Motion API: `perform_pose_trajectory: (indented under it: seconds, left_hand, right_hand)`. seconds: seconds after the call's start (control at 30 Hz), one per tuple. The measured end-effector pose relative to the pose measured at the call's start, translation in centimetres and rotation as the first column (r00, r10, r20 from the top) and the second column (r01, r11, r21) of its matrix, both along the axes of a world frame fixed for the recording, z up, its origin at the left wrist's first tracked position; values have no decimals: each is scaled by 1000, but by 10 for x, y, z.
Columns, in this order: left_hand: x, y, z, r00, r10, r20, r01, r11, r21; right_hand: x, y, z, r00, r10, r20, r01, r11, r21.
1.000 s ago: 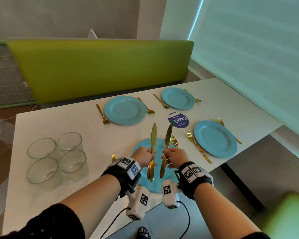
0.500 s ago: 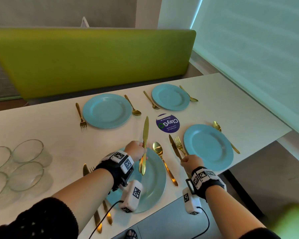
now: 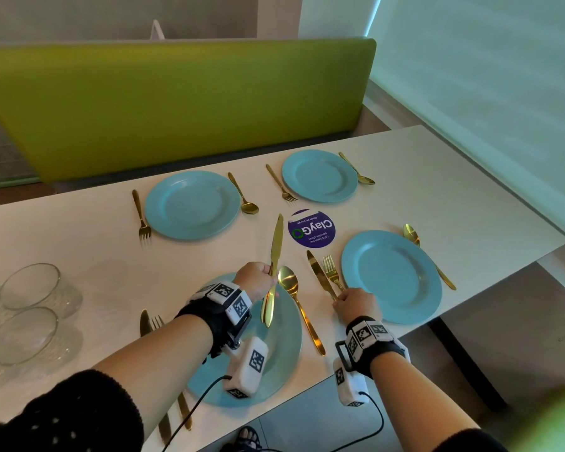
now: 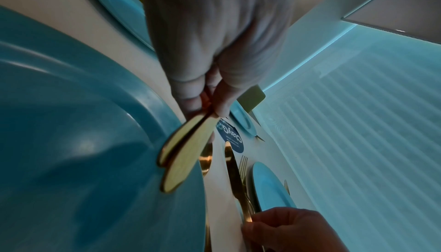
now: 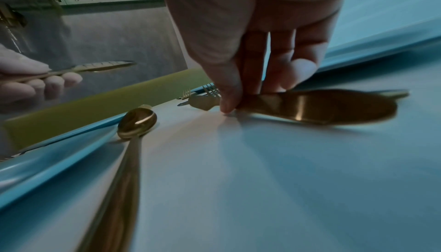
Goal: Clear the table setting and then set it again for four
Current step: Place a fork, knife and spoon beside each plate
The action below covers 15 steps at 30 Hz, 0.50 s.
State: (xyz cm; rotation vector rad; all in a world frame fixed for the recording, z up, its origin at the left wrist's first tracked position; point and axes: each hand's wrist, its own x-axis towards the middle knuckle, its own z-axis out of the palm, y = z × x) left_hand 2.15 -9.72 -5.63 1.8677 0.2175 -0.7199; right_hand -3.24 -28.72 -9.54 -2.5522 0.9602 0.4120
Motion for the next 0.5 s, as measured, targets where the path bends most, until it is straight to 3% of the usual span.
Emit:
perform_pose_trajectory:
  seconds: [0.5]
  left_hand:
    - [3, -6, -1, 999, -34, 27, 33, 999, 36]
  right_hand:
    - [0, 3, -2, 1000, -11, 11, 12, 998, -54]
